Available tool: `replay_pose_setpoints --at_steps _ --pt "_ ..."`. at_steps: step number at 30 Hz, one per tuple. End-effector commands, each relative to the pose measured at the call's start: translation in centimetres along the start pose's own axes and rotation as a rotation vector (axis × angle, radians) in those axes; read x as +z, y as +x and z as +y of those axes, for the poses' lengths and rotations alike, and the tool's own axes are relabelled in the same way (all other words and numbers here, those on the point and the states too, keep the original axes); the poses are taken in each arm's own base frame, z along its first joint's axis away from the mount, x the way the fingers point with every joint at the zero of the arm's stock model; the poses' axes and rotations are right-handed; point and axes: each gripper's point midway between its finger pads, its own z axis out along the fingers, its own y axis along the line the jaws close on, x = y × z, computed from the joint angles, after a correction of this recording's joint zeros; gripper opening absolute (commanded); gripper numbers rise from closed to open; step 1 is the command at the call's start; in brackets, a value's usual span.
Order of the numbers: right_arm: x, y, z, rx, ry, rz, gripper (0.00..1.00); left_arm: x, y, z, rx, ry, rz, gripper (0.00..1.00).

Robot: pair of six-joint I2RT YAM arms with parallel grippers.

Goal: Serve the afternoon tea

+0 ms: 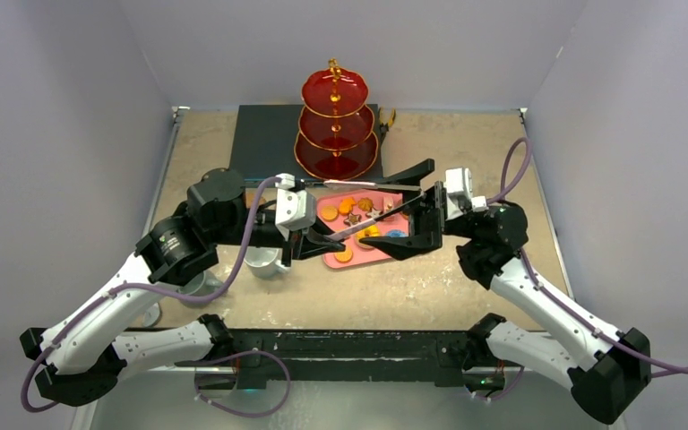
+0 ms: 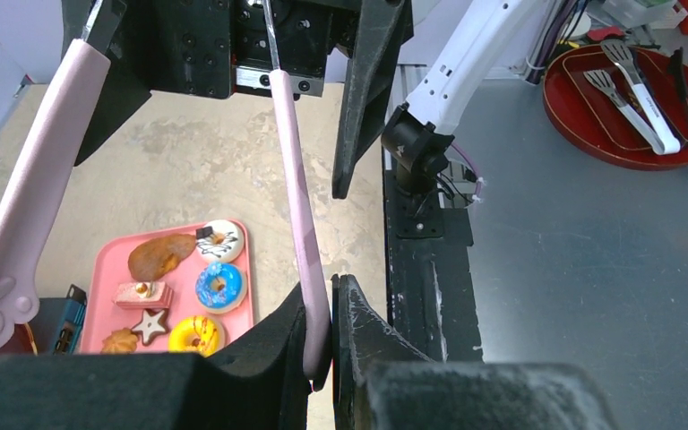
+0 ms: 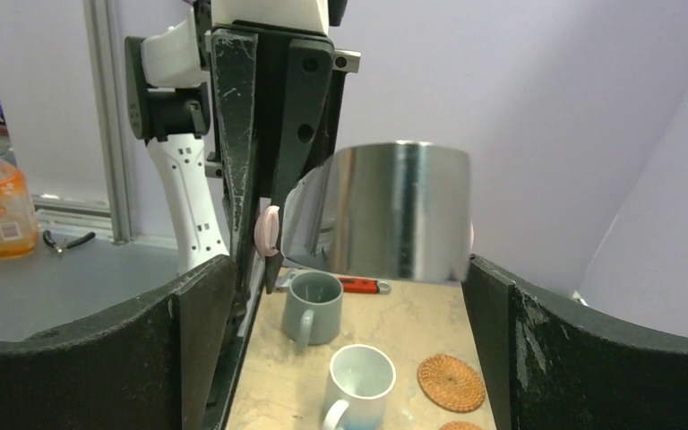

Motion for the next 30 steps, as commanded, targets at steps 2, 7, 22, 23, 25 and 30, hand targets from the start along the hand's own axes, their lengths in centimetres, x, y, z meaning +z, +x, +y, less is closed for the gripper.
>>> replay_pose_setpoints --at_steps 2,7,22,23,25,30 --pt "0.0 -3.6 3.1 -0.059 -0.115 -0.078 0.99 0.4 -1.4 1.1 0.014 -0.041 -0.047 0.0" --pt "0.3 -3.8 4.0 -0.026 -0.183 -0.048 0.99 0.7 -1.4 1.2 0.018 -0.031 -0.052 0.0" --pt "2.3 -5.4 2.4 0.077 -0.179 -0.056 0.98 0.7 -1.5 1.0 0.021 -0.013 -0.047 0.0" --pt "2.4 -5.5 2.3 0.081 -0.179 -0.057 0.98 0.7 -1.5 1.0 0.021 -0.013 -0.048 0.0" --pt "2.4 -5.3 2.2 0.086 -0.177 -0.049 0.97 0.7 -1.7 0.9 0.022 -0.007 -0.05 0.0" --pt "2.7 -3.6 0.4 0.084 -0.105 0.01 0.97 0.7 -1.8 0.4 0.014 0.016 -0.051 0.0"
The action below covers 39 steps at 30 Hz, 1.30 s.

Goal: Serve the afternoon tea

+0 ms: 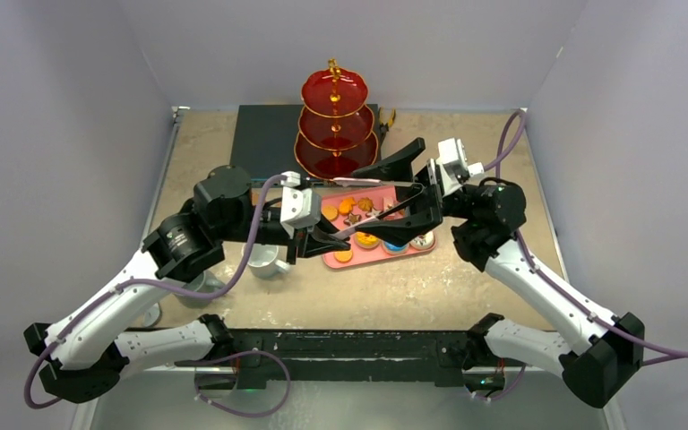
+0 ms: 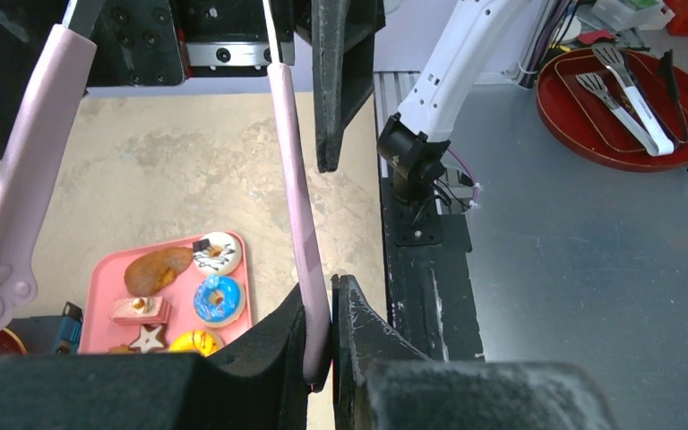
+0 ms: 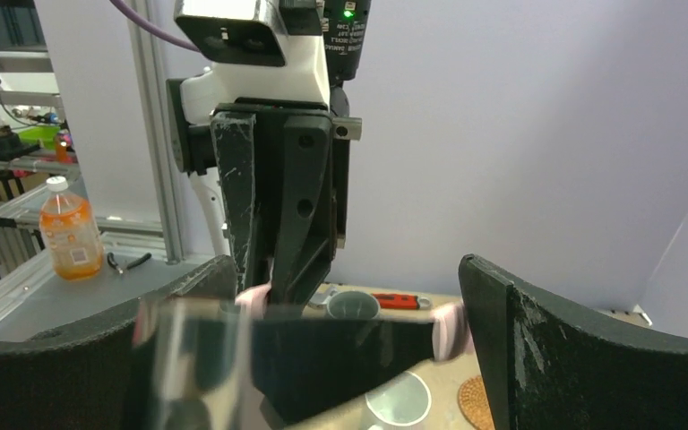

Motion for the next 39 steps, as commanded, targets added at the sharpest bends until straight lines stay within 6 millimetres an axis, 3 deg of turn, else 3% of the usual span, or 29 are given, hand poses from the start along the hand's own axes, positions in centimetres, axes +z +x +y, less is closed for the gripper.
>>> replay_pose_setpoints --at_steps 1,12,24,32,39 --pt "0.5 -0.7 0.7 -0.051 -0.024 0.03 0.98 0.1 -1.2 0.2 -0.007 0.0 -0.026 0.0" --pt "-0.4 0.5 0.6 -0.071 0.012 0.122 0.99 -0.4 -1.4 0.4 0.039 -0.024 -0.034 0.0" --pt "-0.7 1.4 -2.7 -0.064 0.17 0.137 0.99 -0.5 -2.0 0.3 0.06 -0.021 -0.052 0.0" --pt "-0.5 1.7 -1.1 -0.064 0.077 0.128 0.99 -0.6 -2.1 0.4 0.072 -0.027 -0.054 0.0" --pt "-0.9 3.2 -1.8 -0.019 0.106 0.158 0.99 -0.7 -2.2 0.5 0.087 -0.034 -0.055 0.0"
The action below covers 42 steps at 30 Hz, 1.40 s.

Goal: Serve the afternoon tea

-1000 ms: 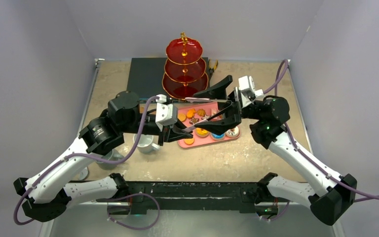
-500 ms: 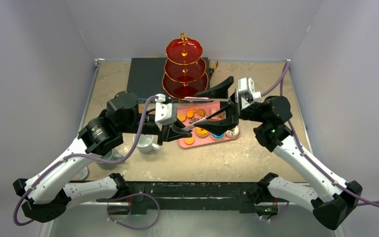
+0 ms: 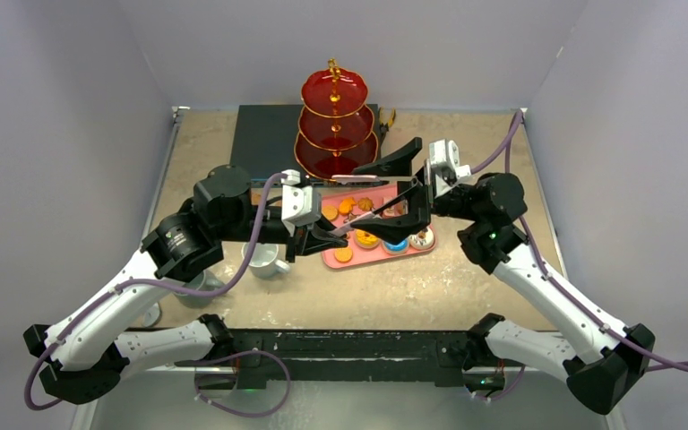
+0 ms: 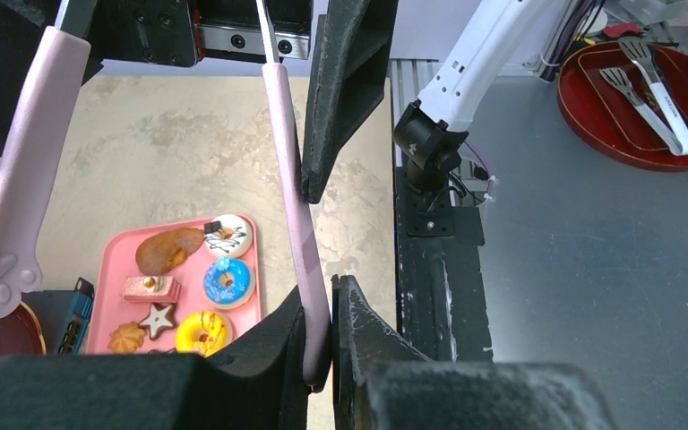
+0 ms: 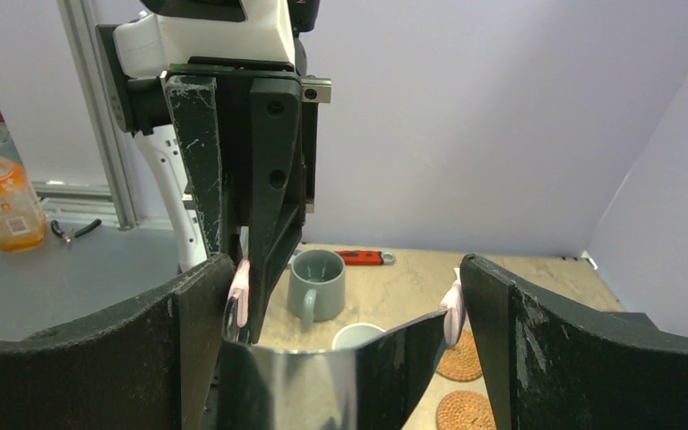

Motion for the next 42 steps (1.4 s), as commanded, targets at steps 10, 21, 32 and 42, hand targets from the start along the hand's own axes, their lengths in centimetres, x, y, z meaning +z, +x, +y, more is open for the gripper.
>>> replay_pose_setpoints --at_steps 10,21,32,42 --pt "0.1 2.8 -0.2 0.079 -0.019 0.044 0.99 -0.7 -2.8 0.1 0.111 -0.015 -0.076 0.0" --pt "0.1 4.2 0.3 0.084 -0.077 0.085 0.93 -0.8 -2.8 0.1 0.14 -0.016 -0.074 0.0" --pt "0.1 4.7 0.1 0.07 -0.074 0.082 0.78 -1.6 -2.5 2.9 0.265 -0.159 -0.036 0.0" --pt "0.3 2.8 0.3 0.038 -0.076 0.003 0.7 -1.3 -1.8 3.2 0.268 -0.167 -0.028 0.0"
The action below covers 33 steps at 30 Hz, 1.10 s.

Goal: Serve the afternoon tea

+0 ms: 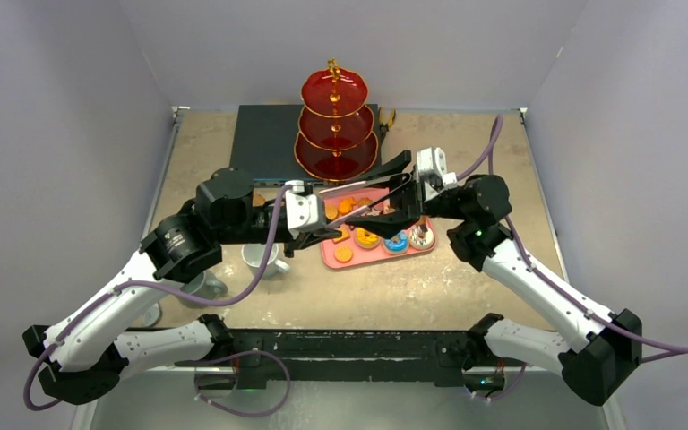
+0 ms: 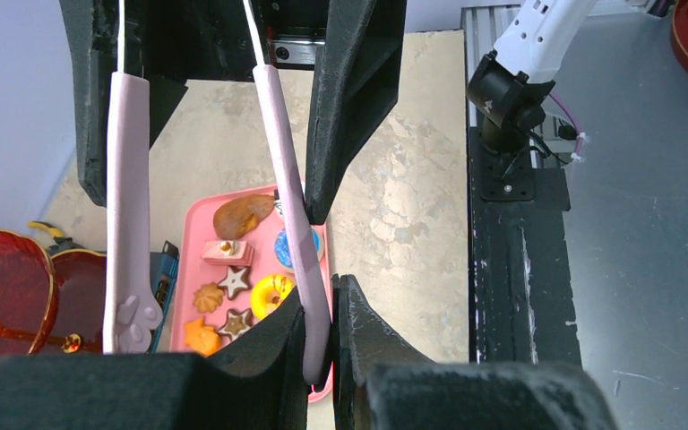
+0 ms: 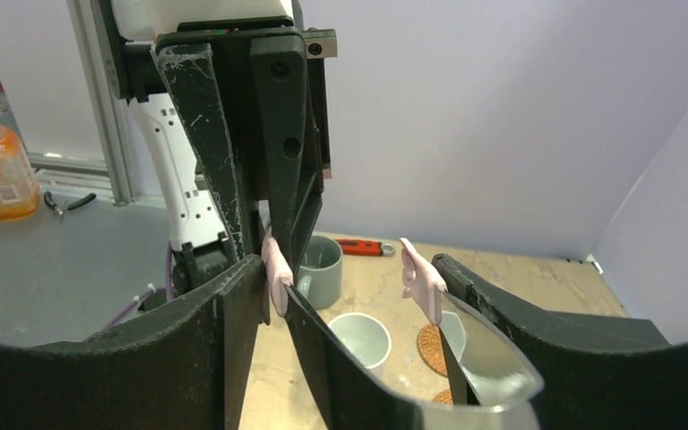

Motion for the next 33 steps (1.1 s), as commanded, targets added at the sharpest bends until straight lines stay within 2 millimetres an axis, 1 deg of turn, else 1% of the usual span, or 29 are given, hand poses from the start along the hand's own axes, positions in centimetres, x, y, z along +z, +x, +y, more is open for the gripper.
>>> replay_pose_setpoints --at_steps 1,7,9,11,14,21,24,25,26,27,28,30,31,32,33 --pt "0.0 -0.2 1.0 0.053 -0.032 -0.022 0.68 -0.8 -3.5 1.1 0.115 -0.057 -0.123 0.0" --pt "-0.1 -0.2 2.0 0.033 -0.089 -0.023 0.62 -1.0 -3.9 0.4 0.101 -0.022 -0.125 0.0" --pt "-0.2 -0.1 2.4 0.011 -0.118 -0.007 0.55 -1.1 -3.8 0.4 0.1 -0.022 -0.121 0.0" --pt "-0.2 0.0 2.5 0.012 -0.128 0.015 0.52 -1.2 -3.8 0.5 0.103 -0.032 -0.118 0.0" --pt "-0.1 0.0 2.3 0.013 -0.127 0.027 0.52 -1.3 -3.9 0.6 0.108 -0.043 -0.124 0.0" --pt "0.0 -1.2 2.1 -0.015 -0.122 0.012 0.53 -1.6 -4.1 0.5 0.107 -0.044 -0.133 0.0" --pt "-0.1 -1.3 1.8 -0.014 -0.109 0.018 0.53 -1.8 -4.1 0.7 0.111 -0.059 -0.129 0.0" --pt "-0.1 -1.3 1.6 -0.015 -0.101 0.024 0.53 -1.9 -4.1 0.8 0.112 -0.065 -0.128 0.07" --pt "-0.2 -1.2 1.1 -0.018 -0.079 0.03 0.52 -2.0 -4.1 0.9 0.114 -0.075 -0.126 0.19" --pt "-0.2 -1.0 0.4 -0.015 -0.04 0.044 0.52 -2.1 -4.1 1.3 0.116 -0.095 -0.124 0.36" --pt "-0.3 -0.8 -0.5 -0.031 0.003 0.058 0.51 -2.1 -4.3 1.6 0.114 -0.116 -0.124 0.49" --pt "-0.5 -0.4 -1.4 -0.032 0.052 0.074 0.5 -2.2 -4.6 2.3 0.109 -0.149 -0.122 0.69" --pt "-0.6 -0.3 -1.8 -0.034 0.076 0.079 0.5 -2.3 -4.8 2.6 0.108 -0.162 -0.121 0.78" --pt "-0.8 0.0 -2.2 -0.035 0.1 0.086 0.5 -2.4 -4.9 2.8 0.108 -0.175 -0.119 0.83" --pt "-1.0 0.2 -2.5 -0.037 0.125 0.091 0.51 -2.6 -5.1 3.1 0.106 -0.191 -0.118 0.86"
